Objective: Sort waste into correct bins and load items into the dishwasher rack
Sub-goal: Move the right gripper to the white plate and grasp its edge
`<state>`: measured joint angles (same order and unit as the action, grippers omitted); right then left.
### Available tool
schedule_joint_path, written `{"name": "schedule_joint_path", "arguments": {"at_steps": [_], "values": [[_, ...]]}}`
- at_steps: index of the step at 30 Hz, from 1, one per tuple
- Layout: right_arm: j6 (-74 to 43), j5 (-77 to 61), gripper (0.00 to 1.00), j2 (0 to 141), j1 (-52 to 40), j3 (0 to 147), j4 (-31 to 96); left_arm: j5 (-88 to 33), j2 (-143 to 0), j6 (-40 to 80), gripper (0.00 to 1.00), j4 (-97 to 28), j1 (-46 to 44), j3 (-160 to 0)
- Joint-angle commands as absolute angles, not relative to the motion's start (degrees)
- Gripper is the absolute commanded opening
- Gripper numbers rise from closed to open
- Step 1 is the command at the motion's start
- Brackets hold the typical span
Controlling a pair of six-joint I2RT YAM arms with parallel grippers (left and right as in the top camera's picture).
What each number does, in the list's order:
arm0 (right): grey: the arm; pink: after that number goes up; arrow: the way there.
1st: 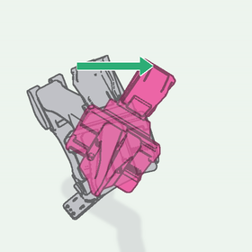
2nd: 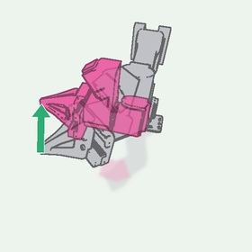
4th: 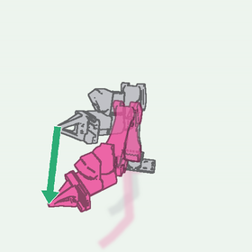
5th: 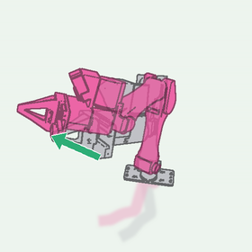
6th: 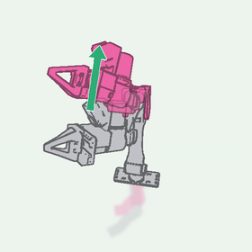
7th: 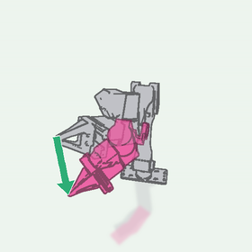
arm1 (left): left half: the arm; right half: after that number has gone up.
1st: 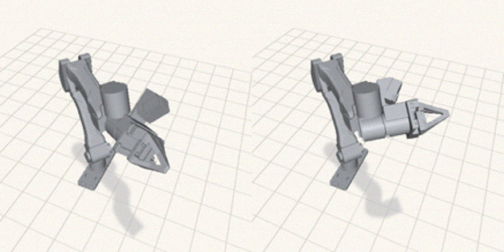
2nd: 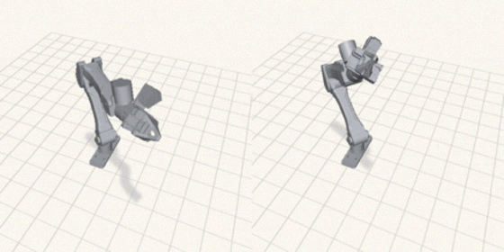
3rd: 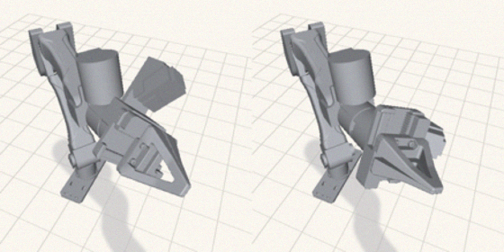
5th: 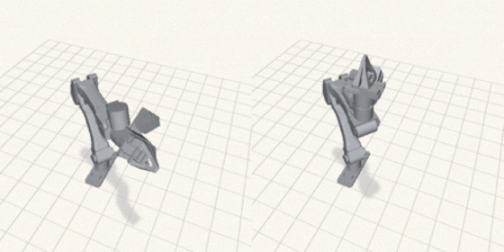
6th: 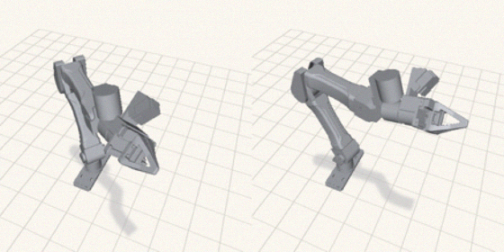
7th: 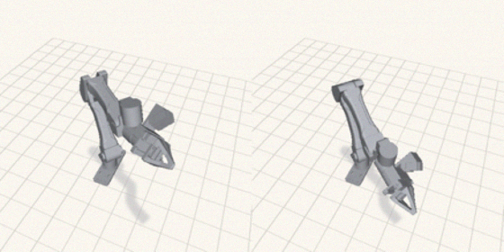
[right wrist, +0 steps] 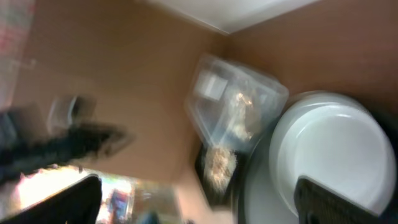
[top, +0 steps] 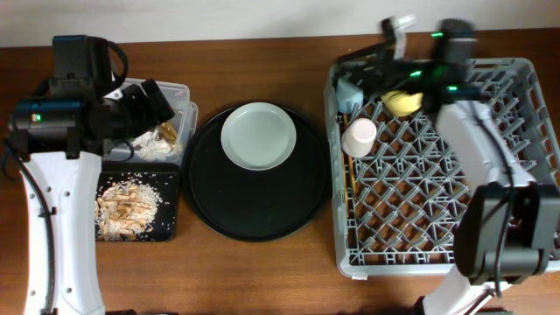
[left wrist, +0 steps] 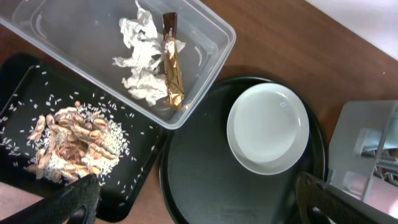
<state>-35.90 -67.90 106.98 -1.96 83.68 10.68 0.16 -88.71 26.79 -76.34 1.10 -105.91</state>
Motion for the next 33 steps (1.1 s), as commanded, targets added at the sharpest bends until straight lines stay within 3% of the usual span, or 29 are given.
{"name": "schedule_joint_path", "arguments": {"at_steps": [1, 6, 7, 9, 12, 14, 15, 18, 28, 33], "values": [[-17.0, -32.5, 0.98, 106.2, -15.7, 83.3, 22.6, -0.1, -88.3, 26.0, 0.99, -76.2, 1.2, -106.2], [-11.2, 19.5, 0.99, 107.0, -38.2, 83.3, 31.6, -0.1, -88.3, 26.0, 0.99, -76.2, 1.2, -106.2], [-11.2, 24.2, 0.98, 108.0, -40.7, 83.2, 31.7, -0.1, -88.3, 26.0, 0.99, -76.2, 1.2, -106.2], [-10.9, 23.0, 0.98, 110.3, -42.6, 83.2, 30.4, -0.1, -88.3, 26.0, 0.99, -76.2, 1.2, -106.2], [-10.9, 8.9, 0.97, 114.4, -42.6, 83.2, 26.5, -0.1, -88.3, 26.0, 0.99, -76.2, 1.2, -106.2], [-11.0, 6.4, 0.22, 115.9, -42.6, 83.2, 25.0, -0.1, -88.3, 26.0, 0.99, -76.2, 1.2, -106.2], [-11.0, 6.1, 0.13, 116.2, -42.6, 83.2, 24.2, -0.1, -88.3, 26.0, 0.99, -76.2, 1.2, -106.2], [-10.9, 5.5, 0.04, 117.5, -42.4, 83.2, 22.2, -0.1, -88.3, 26.0, 0.99, -76.2, 1.2, -106.2], [-11.0, -2.1, 0.04, 123.4, -41.5, 83.0, 22.6, -0.1, -88.3, 26.0, 0.99, -76.2, 1.2, -106.2], [-11.0, -27.9, 0.04, 123.2, -41.5, 83.1, 28.9, -0.1, -88.3, 26.0, 0.99, -76.2, 1.2, -106.2]]}}
